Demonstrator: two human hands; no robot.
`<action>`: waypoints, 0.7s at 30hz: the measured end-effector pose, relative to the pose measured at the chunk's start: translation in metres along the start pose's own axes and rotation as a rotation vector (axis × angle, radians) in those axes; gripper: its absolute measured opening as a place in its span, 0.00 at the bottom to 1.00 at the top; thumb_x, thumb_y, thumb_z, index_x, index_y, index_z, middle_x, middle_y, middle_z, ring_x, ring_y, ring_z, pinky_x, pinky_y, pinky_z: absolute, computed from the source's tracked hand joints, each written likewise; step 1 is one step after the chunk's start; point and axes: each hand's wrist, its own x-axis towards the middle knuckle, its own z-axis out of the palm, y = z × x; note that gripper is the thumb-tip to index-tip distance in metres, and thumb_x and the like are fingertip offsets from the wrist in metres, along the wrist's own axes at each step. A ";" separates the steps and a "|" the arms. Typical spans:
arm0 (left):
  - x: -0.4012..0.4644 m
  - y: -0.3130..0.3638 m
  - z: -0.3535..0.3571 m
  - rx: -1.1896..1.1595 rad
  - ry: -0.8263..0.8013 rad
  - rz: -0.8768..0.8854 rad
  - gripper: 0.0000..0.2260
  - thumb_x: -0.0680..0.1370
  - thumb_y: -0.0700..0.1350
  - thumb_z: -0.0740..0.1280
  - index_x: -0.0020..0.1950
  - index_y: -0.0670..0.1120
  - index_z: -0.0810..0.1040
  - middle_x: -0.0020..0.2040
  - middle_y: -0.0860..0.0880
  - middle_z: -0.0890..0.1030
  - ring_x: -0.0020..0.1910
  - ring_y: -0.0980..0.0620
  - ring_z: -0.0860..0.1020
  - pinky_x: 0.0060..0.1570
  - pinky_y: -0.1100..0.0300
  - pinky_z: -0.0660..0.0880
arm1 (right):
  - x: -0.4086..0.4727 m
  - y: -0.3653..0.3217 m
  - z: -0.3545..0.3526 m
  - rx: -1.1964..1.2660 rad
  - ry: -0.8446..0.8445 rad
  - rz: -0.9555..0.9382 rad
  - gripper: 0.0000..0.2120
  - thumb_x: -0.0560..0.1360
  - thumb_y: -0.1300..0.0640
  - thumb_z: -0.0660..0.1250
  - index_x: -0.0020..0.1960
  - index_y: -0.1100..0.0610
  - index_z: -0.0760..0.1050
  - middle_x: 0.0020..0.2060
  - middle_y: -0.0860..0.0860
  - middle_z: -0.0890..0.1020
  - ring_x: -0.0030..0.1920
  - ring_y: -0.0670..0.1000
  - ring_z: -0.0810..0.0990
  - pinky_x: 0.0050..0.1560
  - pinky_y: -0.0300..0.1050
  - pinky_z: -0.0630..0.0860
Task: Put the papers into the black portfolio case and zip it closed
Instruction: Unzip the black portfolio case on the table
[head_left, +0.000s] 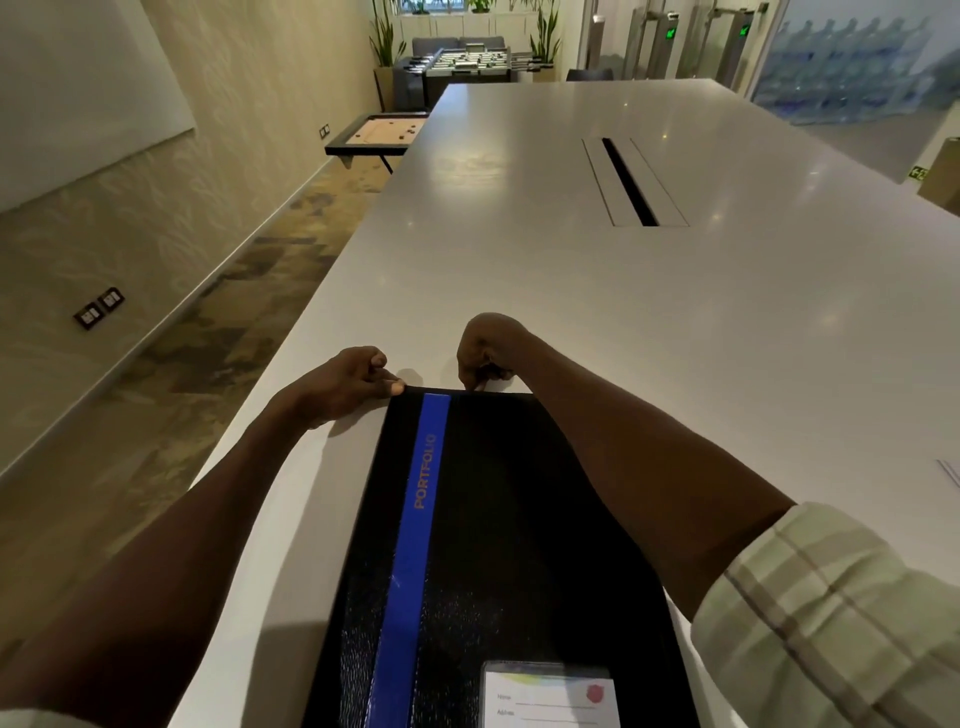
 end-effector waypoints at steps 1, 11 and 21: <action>0.000 0.000 0.000 -0.008 0.001 -0.001 0.17 0.76 0.32 0.67 0.39 0.47 0.61 0.40 0.42 0.79 0.40 0.52 0.74 0.38 0.64 0.73 | 0.000 0.004 -0.001 0.005 0.003 0.003 0.17 0.80 0.60 0.61 0.33 0.60 0.70 0.23 0.52 0.74 0.30 0.48 0.65 0.34 0.40 0.64; 0.003 0.001 -0.004 0.065 -0.032 -0.040 0.14 0.77 0.33 0.68 0.39 0.46 0.65 0.43 0.39 0.78 0.44 0.48 0.73 0.40 0.62 0.72 | 0.004 0.048 -0.001 0.066 0.127 -0.101 0.14 0.78 0.60 0.66 0.34 0.59 0.71 0.32 0.52 0.70 0.31 0.48 0.66 0.34 0.38 0.65; 0.014 0.019 0.014 0.559 -0.078 -0.003 0.08 0.79 0.39 0.65 0.56 0.46 0.81 0.52 0.51 0.81 0.54 0.54 0.77 0.52 0.60 0.71 | 0.008 0.104 0.010 0.348 0.222 -0.645 0.09 0.73 0.67 0.70 0.53 0.62 0.84 0.48 0.53 0.86 0.41 0.46 0.81 0.41 0.33 0.79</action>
